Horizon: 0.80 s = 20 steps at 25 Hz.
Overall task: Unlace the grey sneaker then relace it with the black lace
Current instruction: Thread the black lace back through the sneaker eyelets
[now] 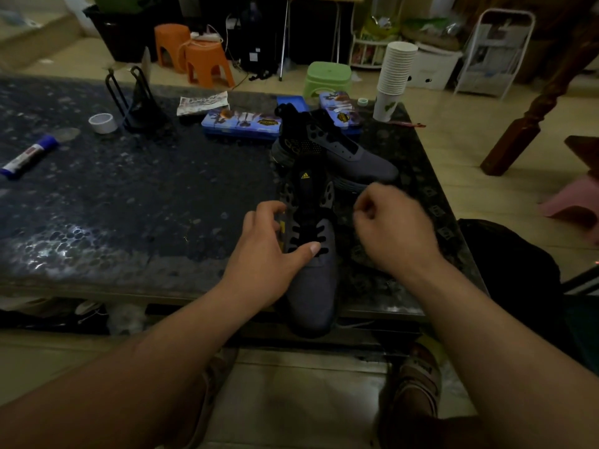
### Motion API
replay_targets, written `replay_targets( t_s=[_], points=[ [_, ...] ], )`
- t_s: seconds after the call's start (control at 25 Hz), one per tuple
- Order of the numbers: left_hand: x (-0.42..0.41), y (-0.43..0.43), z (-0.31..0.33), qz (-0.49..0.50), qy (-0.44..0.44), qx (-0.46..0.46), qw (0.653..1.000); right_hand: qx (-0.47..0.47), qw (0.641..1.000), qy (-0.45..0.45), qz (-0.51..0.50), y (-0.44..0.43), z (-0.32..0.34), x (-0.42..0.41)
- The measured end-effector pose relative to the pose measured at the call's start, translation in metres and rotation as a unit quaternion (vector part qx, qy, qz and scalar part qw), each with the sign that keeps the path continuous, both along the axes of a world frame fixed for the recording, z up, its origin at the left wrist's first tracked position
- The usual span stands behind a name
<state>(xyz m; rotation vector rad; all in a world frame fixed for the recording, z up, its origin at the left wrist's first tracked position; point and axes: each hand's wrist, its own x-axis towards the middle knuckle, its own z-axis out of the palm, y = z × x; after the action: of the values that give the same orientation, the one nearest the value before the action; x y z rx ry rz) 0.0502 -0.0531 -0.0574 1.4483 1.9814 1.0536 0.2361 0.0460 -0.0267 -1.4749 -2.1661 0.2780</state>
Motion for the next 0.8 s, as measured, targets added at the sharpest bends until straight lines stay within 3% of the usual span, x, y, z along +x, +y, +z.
replay_targets(
  t_s=[0.12, 0.2, 0.44, 0.64, 0.8],
  points=[
    [0.001, 0.000, 0.000, 0.002, 0.001, -0.002, 1.000, -0.200, 0.978, -0.023, 0.052, -0.004, -0.016, -0.009],
    [0.002, 0.000, 0.000, 0.004, 0.004, -0.006, 1.000, -0.262, 0.963, -0.026, 0.059, -0.004, -0.024, -0.011],
    [0.002, 0.001, 0.000, 0.008, 0.011, -0.003, 1.000, -0.263, 0.950, 0.149, 0.078, -0.001, -0.020, -0.017],
    [0.001, 0.002, 0.002, 0.011, 0.017, -0.008, 1.000, -0.257, 0.958, 0.112, 0.064, 0.000, -0.020, -0.006],
    [0.003, 0.005, 0.006, 0.005, 0.035, 0.007, 0.999, -0.333, 0.907, 0.250, 0.064, -0.013, -0.011, 0.008]
  ],
)
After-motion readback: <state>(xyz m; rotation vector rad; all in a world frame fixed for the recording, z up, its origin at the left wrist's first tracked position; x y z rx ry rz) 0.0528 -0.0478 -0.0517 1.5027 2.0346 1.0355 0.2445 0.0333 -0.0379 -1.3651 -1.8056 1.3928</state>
